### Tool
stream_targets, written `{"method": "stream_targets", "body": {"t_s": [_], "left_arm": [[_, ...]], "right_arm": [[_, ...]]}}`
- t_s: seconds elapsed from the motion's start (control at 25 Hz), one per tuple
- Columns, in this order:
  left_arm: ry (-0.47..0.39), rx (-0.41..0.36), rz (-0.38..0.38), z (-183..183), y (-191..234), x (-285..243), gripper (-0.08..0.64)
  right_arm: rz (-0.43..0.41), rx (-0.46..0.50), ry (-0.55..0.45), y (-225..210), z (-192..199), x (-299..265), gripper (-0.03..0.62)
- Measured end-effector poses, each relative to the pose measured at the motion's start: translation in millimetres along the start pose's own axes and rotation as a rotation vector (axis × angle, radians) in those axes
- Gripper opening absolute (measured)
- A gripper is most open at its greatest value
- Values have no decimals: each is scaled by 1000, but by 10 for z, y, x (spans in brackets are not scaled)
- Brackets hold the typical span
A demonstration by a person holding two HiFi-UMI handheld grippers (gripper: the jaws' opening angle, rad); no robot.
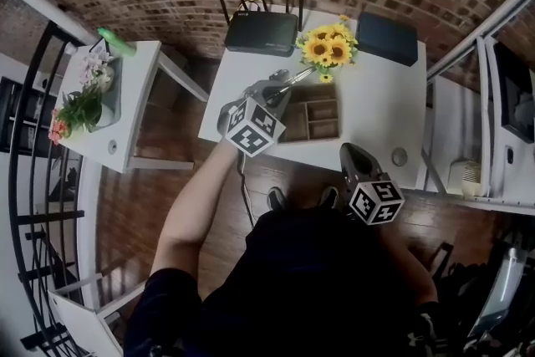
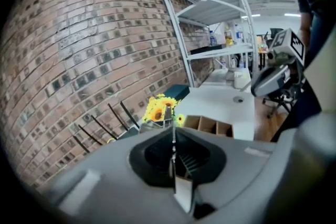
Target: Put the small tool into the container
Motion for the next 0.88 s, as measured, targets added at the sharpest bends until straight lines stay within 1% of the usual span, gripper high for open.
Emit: {"method": "stream_targets", "body": {"t_s": [0.16,0.2,0.28,0.56,0.68,0.88], "left_arm": [[27,-160,30,-96,-129,-152,8],[40,-193,39,-109,-156,-199,8],[60,-231,62,-127,-199,-295,8],[94,-267,123,-116,-329,-532,8],[105,-275,145,-96,-370,-606,8],[122,-287,175,-42,-413,-688,8]], "right_arm": [[36,-22,-14,-76,32,117,11],[45,-28,-17,-93,43,145,11],[61,-40,-20,-127,70,198,11],[115,-77,-30,-239,143,353,11],[125,-94,-27,-274,173,383,11],[139,-93,-31,-293,174,417,11]]}}
Point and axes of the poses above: the fingertips, and each gripper's own axes: x backward along the fingers, y to its left, z out of its underside, the point moved 6 cm from there along x, backward along the fingers, and after that the axes turned 9 degrees about y, right-handed, at the moved point
